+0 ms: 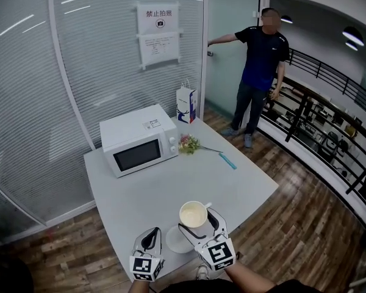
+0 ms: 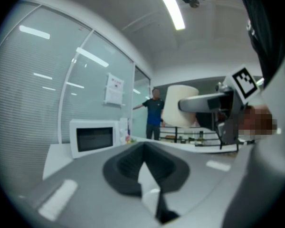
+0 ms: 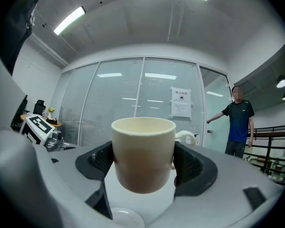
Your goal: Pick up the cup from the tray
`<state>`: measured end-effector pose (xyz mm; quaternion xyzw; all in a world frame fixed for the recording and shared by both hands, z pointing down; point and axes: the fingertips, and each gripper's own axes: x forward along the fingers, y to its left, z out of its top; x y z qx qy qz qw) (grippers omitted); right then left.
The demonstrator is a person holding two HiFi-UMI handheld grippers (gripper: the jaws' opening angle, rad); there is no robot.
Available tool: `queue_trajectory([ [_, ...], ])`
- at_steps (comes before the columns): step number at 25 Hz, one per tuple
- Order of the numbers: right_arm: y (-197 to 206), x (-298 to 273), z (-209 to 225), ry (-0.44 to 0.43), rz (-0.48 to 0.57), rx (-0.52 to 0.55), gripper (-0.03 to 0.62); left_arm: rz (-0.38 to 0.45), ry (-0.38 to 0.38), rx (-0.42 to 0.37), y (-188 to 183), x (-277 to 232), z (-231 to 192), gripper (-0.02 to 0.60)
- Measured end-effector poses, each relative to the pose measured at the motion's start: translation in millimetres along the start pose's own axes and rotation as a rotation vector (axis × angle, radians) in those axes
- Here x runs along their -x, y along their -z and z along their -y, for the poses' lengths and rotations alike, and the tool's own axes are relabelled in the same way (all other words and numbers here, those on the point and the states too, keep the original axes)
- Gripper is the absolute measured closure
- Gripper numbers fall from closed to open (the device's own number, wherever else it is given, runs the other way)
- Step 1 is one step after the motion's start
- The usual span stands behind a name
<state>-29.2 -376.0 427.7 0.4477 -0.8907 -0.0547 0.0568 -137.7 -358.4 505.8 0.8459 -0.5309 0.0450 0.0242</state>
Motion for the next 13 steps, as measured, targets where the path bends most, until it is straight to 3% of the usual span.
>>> queue_trajectory([
  [13,6,-10,-11,-0.026,-0.007,-0.010,0.232,-0.003,-0.012,0.000,4,4,-10,0.578],
])
